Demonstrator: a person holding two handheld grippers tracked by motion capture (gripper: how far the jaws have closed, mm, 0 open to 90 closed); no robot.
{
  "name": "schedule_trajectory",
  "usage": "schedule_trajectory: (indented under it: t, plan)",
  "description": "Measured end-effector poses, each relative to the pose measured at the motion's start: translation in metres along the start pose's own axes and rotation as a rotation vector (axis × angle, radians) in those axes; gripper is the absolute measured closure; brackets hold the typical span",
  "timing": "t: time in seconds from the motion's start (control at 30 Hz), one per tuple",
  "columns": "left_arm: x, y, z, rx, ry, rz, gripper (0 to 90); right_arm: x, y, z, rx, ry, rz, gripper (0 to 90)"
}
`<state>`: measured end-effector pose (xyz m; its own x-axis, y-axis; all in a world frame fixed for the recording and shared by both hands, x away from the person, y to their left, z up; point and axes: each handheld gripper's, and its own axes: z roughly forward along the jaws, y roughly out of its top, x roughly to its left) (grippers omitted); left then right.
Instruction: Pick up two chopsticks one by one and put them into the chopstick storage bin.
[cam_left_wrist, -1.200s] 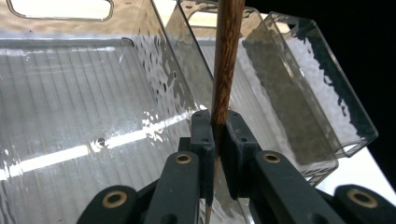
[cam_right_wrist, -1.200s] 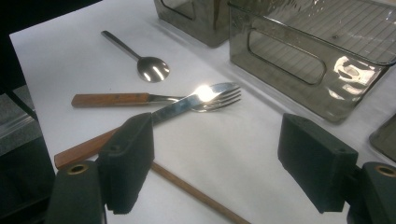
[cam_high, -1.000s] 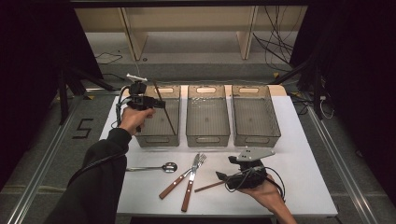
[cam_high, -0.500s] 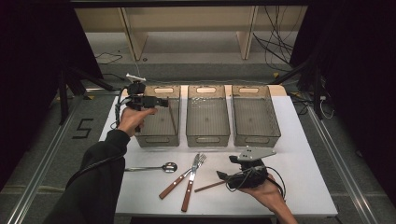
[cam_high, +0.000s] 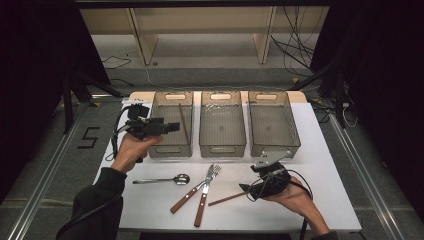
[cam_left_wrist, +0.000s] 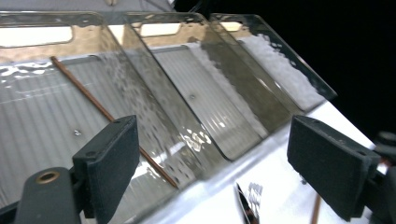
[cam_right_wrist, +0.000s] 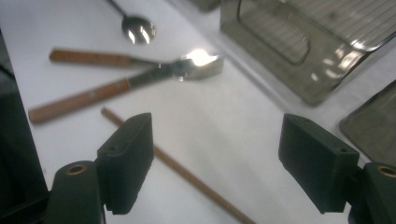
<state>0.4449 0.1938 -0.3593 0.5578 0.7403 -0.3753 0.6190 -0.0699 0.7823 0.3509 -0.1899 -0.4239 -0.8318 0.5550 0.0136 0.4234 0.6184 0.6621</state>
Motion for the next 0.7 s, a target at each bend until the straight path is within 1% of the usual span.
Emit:
schedule_trajectory:
  t: [0.03, 0.07, 0.13, 0.17, 0.2, 0.3, 0.37, 0.4, 0.43, 0.47, 0.53, 0.57, 0.63, 0.7]
  plan:
    - [-0.003, -0.006, -0.003, -0.008, -0.008, 0.009, 16.5, -0.001, 0.001, 0.002, 0.035, 0.002, -0.019, 27.3]
    - [-0.006, -0.012, -0.005, -0.016, -0.017, 0.022, 16.5, -0.001, 0.001, 0.002, 0.035, 0.002, -0.019, 27.3]
    - [-0.012, -0.024, -0.009, -0.031, -0.022, 0.047, 16.3, -0.002, 0.002, 0.006, 0.096, 0.004, -0.054, 27.8]
    - [-0.014, -0.030, -0.011, -0.041, -0.027, 0.057, 16.2, -0.004, 0.003, 0.009, 0.150, 0.005, -0.083, 28.8]
    - [-0.016, -0.035, -0.013, -0.047, -0.030, 0.066, 16.2, -0.004, 0.003, 0.009, 0.150, 0.005, -0.083, 28.8]
    - [-0.021, -0.052, -0.016, -0.060, -0.043, 0.089, 16.0, -0.005, 0.005, 0.014, 0.234, 0.010, -0.113, 29.8]
    - [-0.023, -0.062, -0.019, -0.066, -0.053, 0.104, 15.9, -0.007, 0.007, 0.017, 0.275, 0.014, -0.145, 31.8]
    - [-0.025, -0.066, -0.020, -0.075, -0.052, 0.108, 15.8, -0.007, 0.007, 0.019, 0.294, 0.015, -0.153, 32.7]
    - [-0.026, -0.071, -0.021, -0.074, -0.055, 0.123, 15.8, -0.007, 0.008, 0.021, 0.309, 0.013, -0.155, 33.6]
    - [-0.027, -0.074, -0.021, -0.077, -0.057, 0.128, 15.8, -0.008, 0.009, 0.023, 0.327, 0.019, -0.179, 34.7]
    - [-0.029, -0.082, -0.023, -0.083, -0.051, 0.149, 15.8, -0.008, 0.011, 0.025, 0.346, 0.025, -0.193, 36.4]
    - [-0.029, -0.087, -0.023, -0.084, -0.051, 0.158, 15.8, -0.008, 0.011, 0.027, 0.353, 0.026, -0.192, 37.1]
    - [-0.031, -0.096, -0.024, -0.084, -0.049, 0.176, 15.8, -0.007, 0.011, 0.030, 0.381, 0.026, -0.203, 38.7]
    - [-0.030, -0.105, -0.025, -0.077, -0.045, 0.195, 15.6, -0.008, 0.011, 0.033, 0.403, 0.040, -0.230, 39.9]
